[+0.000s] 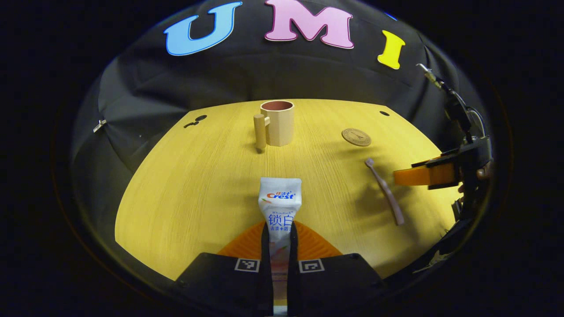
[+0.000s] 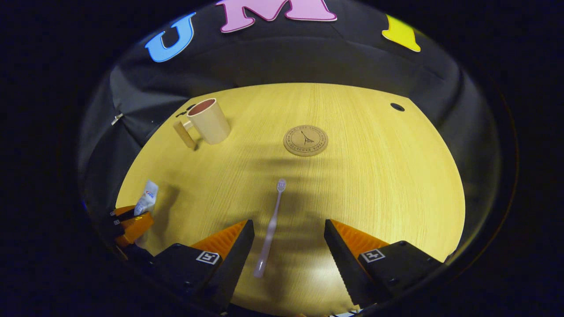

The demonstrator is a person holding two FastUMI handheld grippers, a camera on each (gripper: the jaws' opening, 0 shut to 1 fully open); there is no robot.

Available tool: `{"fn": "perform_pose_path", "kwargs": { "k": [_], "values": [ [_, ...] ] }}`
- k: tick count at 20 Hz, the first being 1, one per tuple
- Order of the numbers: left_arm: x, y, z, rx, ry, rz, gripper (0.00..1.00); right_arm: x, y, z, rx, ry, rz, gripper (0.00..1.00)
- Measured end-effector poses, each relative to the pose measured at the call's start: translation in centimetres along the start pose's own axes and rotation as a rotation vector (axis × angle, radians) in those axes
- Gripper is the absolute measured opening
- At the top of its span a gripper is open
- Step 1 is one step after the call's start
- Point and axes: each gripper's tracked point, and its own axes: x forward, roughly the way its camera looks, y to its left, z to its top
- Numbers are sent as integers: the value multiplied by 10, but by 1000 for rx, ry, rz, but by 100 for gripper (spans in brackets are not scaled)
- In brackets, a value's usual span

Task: Put the toothbrush and toothpaste on the desktop into the cup, then pick up the cup and place it on the coaster on the desktop.

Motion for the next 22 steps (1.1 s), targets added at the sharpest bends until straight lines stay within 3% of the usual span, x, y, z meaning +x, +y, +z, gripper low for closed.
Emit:
{"fn": "perform_pose_path", "kwargs": {
  "k": [10,14,15,17,18,19,20,22],
  "values": [
    [-17,0,4,3,-53,-42,18,34,5,-13,-6,30,-112,99],
    [-19,3,1,0,-53,-48,18,35,5,-17,36,51,-136,95],
    [-18,5,1,1,-53,-49,18,33,5,-19,45,53,-142,88],
    [-20,4,-2,-1,-50,-61,18,33,6,-19,58,45,-151,44],
    [-22,3,-3,-7,-51,-71,18,33,7,-19,47,40,-146,51],
    [-23,2,-1,-16,-56,-77,18,34,8,-18,35,35,-142,19],
    [-23,0,-1,-26,-62,-82,18,34,9,-19,21,43,-130,24],
    [-23,-3,1,-38,-71,-94,18,34,12,-24,11,35,-101,23]
  ]
}}
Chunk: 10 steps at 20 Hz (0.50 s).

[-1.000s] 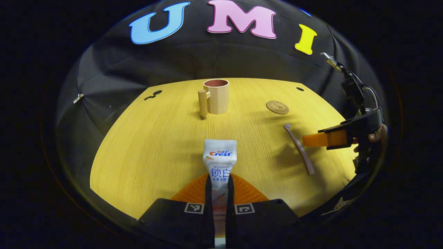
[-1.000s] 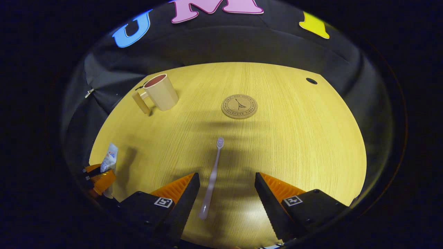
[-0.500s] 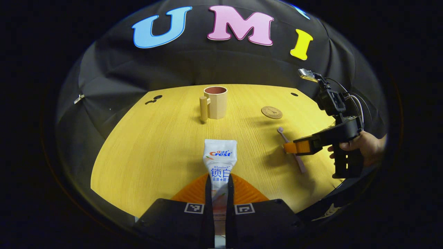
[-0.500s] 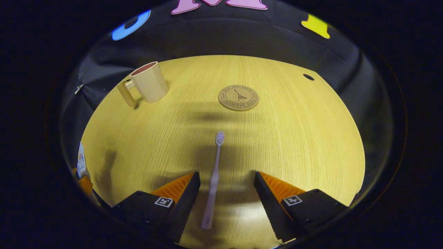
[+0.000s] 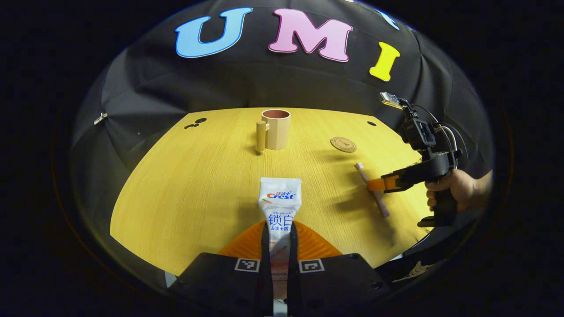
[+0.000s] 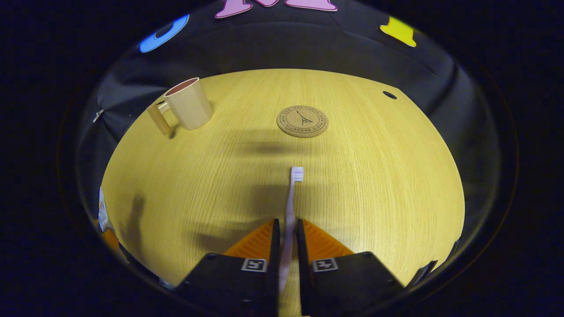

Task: Put the toothbrush and toothpaste on the desktop into the cup, then pick up the cup and place it on the coaster on the desktop.

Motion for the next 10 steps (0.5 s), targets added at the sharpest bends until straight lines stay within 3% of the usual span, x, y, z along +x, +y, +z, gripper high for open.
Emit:
{"fn": "perform_pose_path", "kwargs": {
  "k": [1,4,10],
  "values": [
    [1,-2,1,-3,-5,-9,18,-2,2,4,-21,1,27,8],
    [2,-3,-1,6,1,-16,17,-6,3,-1,-111,30,99,6],
    [6,-8,10,-8,-23,-28,17,-18,-10,-5,-31,30,131,5]
  ]
}}
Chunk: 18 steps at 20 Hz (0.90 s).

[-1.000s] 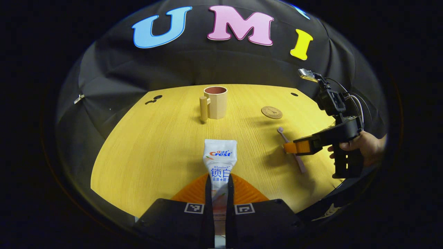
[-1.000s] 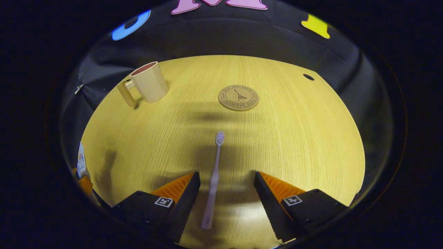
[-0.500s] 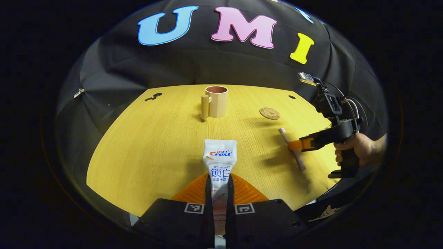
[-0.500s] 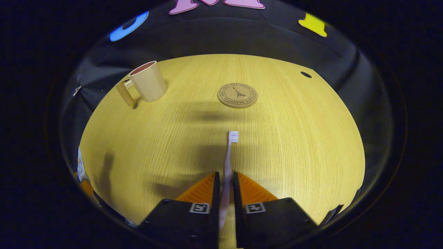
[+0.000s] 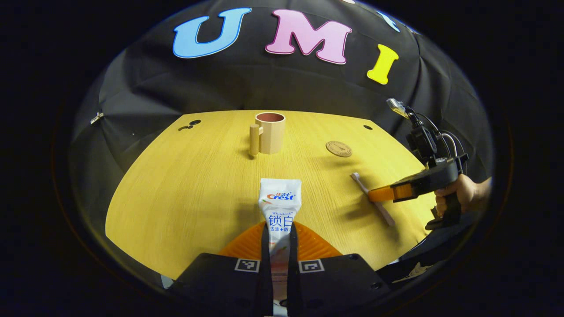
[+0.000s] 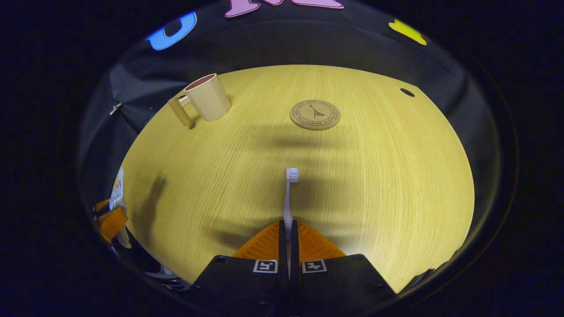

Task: Put the toothbrush and toothpaste on the desktop into the cup, then pick up the cup and place it on the coaster on the desktop.

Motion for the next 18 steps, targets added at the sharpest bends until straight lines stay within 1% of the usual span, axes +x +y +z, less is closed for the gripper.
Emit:
{"fn": "perform_pose_path", "kwargs": {
  "k": [4,6,10,13,15,18],
  "values": [
    [4,-3,21,-27,-46,2,18,-15,-12,8,49,-25,21,5],
    [7,-3,38,-42,-84,8,18,-23,-19,12,58,-38,29,5],
    [11,-3,84,-74,-192,12,18,-43,-32,19,55,-58,63,5],
    [13,2,133,-111,-274,20,18,-52,-42,25,41,-72,74,5],
    [23,7,163,-123,-313,34,17,-56,-48,27,28,-70,81,5],
    [41,9,193,-131,-363,51,18,-59,-52,31,40,-65,103,5]
  ]
}}
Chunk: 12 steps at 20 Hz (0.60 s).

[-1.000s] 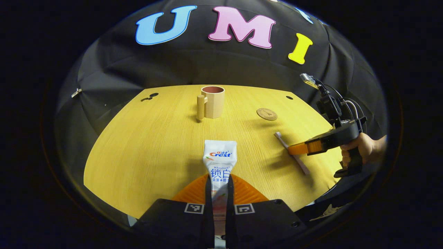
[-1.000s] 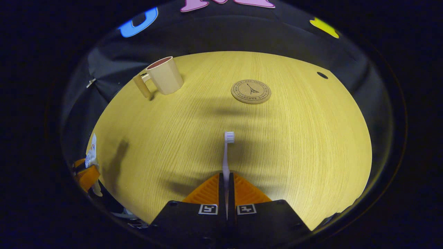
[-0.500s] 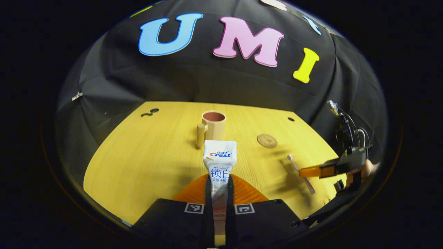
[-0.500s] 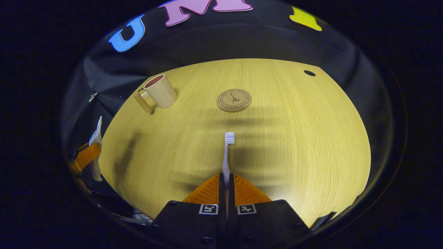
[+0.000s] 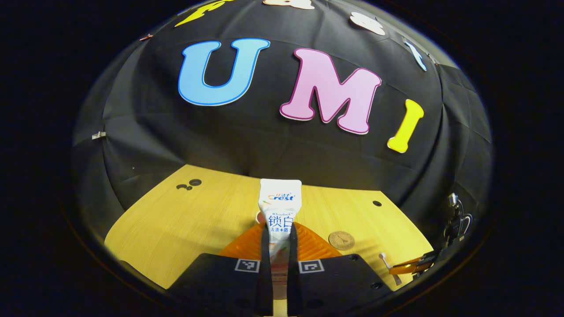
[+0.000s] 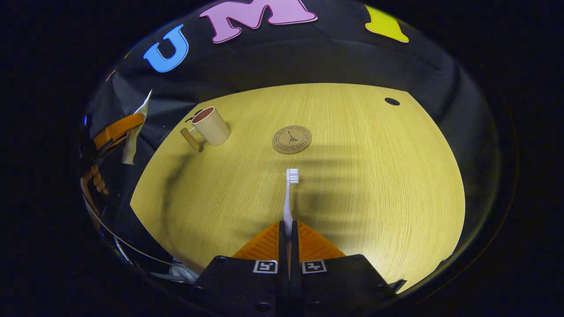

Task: Put the toothbrush and toothpaste on the desktop into the cup, then pick up the cup and place it on the coaster on the desktop.

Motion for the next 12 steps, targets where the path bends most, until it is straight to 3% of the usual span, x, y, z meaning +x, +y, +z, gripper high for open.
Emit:
{"fn": "perform_pose_path", "kwargs": {
  "k": [8,9,12],
  "values": [
    [72,-1,51,-12,-109,14,17,4,-15,8,19,16,10,5],
    [81,-1,54,-18,-122,12,22,5,-18,8,22,19,8,5],
    [108,0,58,-41,-167,24,17,7,-25,8,29,24,9,5]
  ]
}}
